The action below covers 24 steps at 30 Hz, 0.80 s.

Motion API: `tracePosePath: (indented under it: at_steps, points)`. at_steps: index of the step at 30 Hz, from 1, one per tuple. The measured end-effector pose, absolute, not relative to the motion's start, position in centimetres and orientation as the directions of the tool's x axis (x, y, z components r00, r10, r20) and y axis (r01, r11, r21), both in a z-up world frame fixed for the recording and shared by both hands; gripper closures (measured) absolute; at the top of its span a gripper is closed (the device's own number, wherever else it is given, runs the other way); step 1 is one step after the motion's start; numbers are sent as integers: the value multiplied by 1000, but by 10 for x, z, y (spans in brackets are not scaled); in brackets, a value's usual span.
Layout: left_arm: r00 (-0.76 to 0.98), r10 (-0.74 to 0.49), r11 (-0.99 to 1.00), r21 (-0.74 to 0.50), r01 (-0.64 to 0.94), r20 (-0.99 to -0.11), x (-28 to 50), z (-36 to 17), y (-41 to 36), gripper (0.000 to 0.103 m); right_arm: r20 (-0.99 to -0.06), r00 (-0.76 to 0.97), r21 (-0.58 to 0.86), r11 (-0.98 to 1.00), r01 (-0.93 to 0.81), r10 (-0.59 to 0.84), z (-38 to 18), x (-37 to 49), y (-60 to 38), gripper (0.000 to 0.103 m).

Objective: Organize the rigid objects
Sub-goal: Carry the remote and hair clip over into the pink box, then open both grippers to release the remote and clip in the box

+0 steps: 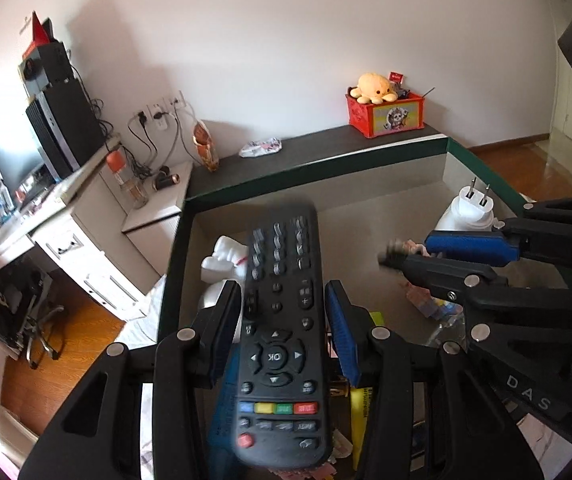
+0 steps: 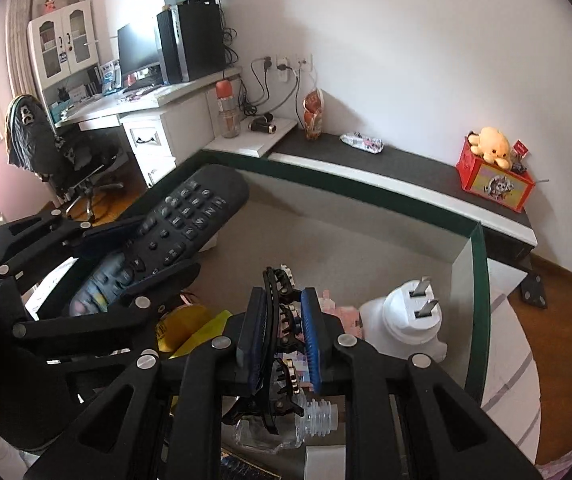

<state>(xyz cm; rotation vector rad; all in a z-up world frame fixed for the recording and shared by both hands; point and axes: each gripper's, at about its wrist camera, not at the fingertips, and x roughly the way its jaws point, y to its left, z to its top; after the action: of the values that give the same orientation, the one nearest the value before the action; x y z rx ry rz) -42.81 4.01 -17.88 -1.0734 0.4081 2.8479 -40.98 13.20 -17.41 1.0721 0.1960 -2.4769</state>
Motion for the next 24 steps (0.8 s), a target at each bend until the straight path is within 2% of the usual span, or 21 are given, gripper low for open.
tracePosePath:
  at_steps: [2, 4, 8, 10, 11, 13, 14, 15, 19, 20, 21, 22, 24]
  points:
    - [-754, -21, -966, 207, -154, -657, -427, -178, 38, 56, -722, -606, 44, -896, 442, -334, -175, -409, 131, 84]
    - [-754, -22, -969, 199, -145, -656, -427, -177, 34, 47, -717, -611, 52, -900, 434, -336, -174, -407, 132, 84]
    - [-763, -42, -968, 216, -129, -645, -420, -173, 33, 34, -710, -617, 59, -902, 428, -339, -169, -400, 134, 84]
    - [-780, -71, -967, 234, -99, -622, -411, -166, 30, 22, -701, -634, 51, -909, 414, -329, -164, -393, 136, 81]
    - [-786, -84, -967, 242, -85, -613, -406, -162, 28, 19, -694, -644, 46, -913, 404, -320, -158, -387, 139, 74]
    - [-797, -102, -969, 240, -56, -596, -394, -154, 21, 11, -672, -675, 35, -925, 379, -303, -148, -374, 145, 53]
    - [-804, -100, -973, 228, -46, -587, -387, -150, 18, 8, -662, -691, 27, -931, 365, -290, -141, -368, 148, 34]
    - [-808, -90, -978, 206, -40, -582, -380, -145, 13, 0, -650, -706, 20, -935, 353, -281, -136, -361, 151, 17]
    - [-821, -51, -987, 155, -46, -569, -348, -131, 7, 0, -598, -748, 15, -937, 350, -289, -113, -330, 157, 16]
    - [-824, -51, -987, 156, -46, -565, -340, -128, 8, 0, -578, -768, -3, -940, 340, -276, -106, -319, 157, 13]
    - [-826, -51, -987, 155, -45, -562, -334, -125, 8, 0, -567, -779, -14, -943, 332, -265, -102, -312, 157, 4]
    - [-827, -47, -987, 153, -48, -561, -327, -122, 8, 0, -556, -794, -31, -948, 316, -246, -97, -303, 157, 0]
    - [-833, -38, -988, 146, -51, -552, -313, -114, 8, 0, -539, -812, -57, -952, 302, -225, -90, -287, 156, 0]
